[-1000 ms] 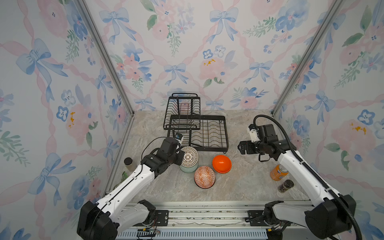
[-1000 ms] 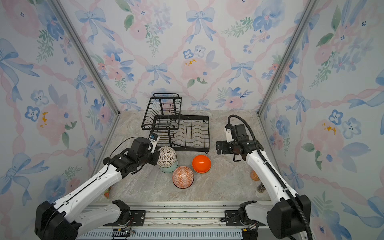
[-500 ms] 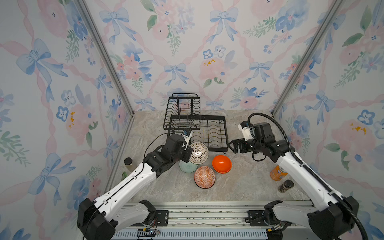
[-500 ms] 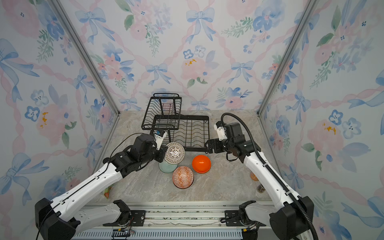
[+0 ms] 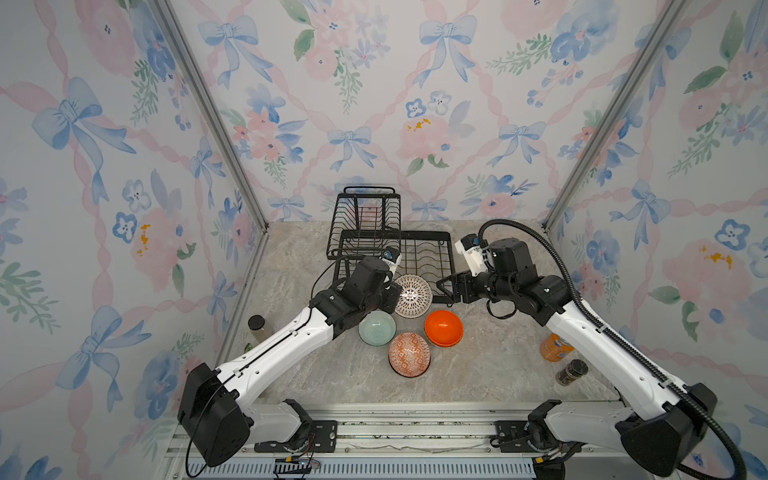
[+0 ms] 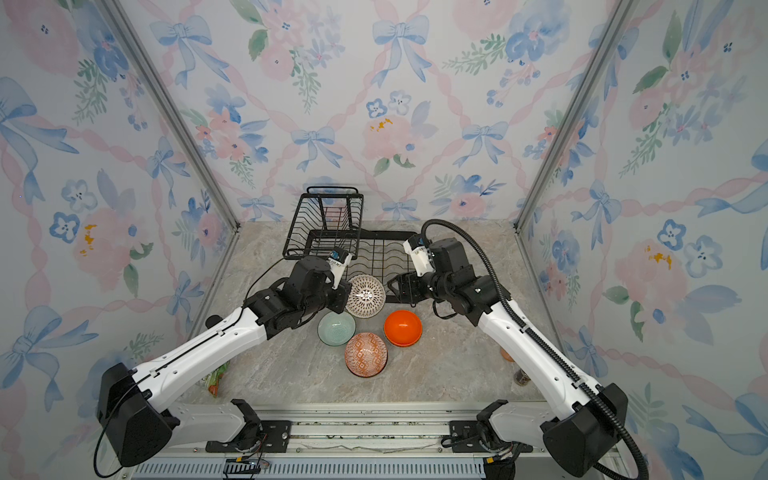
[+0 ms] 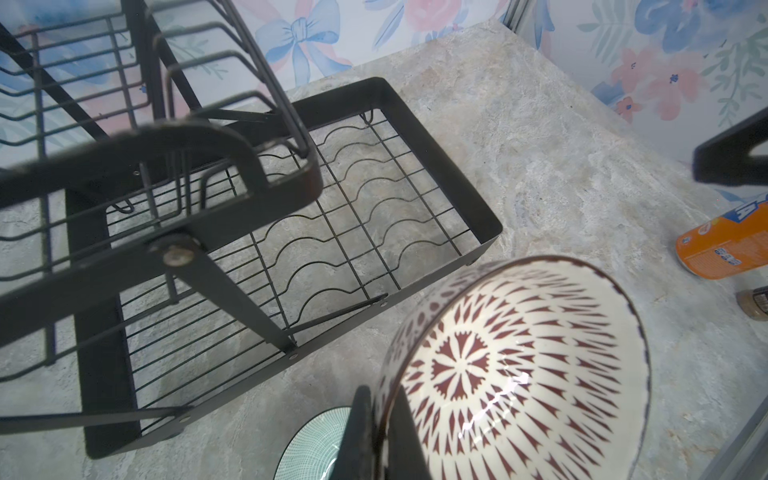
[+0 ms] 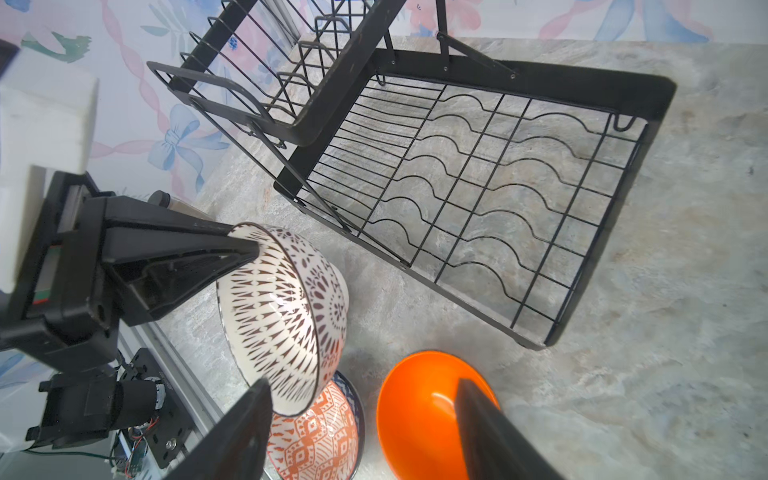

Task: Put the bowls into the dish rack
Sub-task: 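Grasp the white bowl rim with the right gripper and release the left gripper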

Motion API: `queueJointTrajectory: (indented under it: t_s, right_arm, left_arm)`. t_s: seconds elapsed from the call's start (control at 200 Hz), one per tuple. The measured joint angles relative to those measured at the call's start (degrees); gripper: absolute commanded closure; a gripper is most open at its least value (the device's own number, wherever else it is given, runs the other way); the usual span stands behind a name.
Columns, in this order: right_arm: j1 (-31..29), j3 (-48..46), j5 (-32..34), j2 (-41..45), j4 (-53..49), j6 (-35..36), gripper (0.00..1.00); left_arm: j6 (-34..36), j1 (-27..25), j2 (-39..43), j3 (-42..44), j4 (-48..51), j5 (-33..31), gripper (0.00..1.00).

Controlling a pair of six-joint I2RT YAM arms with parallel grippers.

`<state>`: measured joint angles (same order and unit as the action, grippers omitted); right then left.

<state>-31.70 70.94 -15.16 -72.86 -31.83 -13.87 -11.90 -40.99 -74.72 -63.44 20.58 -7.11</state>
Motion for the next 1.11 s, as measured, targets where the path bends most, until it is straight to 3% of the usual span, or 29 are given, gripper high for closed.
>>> queueJointTrajectory:
  t_s: [0.76, 0.98, 1.105]
  right_arm:
    - [-5.3, 2.0, 5.5, -9.4, -0.2, -1.9, 0.74]
    - [-5.3, 2.3, 9.0, -10.3, -0.4, -3.4, 1.00]
    - [-5.4, 2.3, 9.7, -10.7, -0.4, -3.8, 1.00]
  left_arm:
    - [0.0, -1.3, -3.5, -2.7, -1.2, -1.4, 1.00]
    - [-0.2, -2.0, -3.5, -2.8, -2.4, -1.5, 1.00]
    - [-0.1, -2.1, -3.5, -2.6, -2.9, -1.2, 1.00]
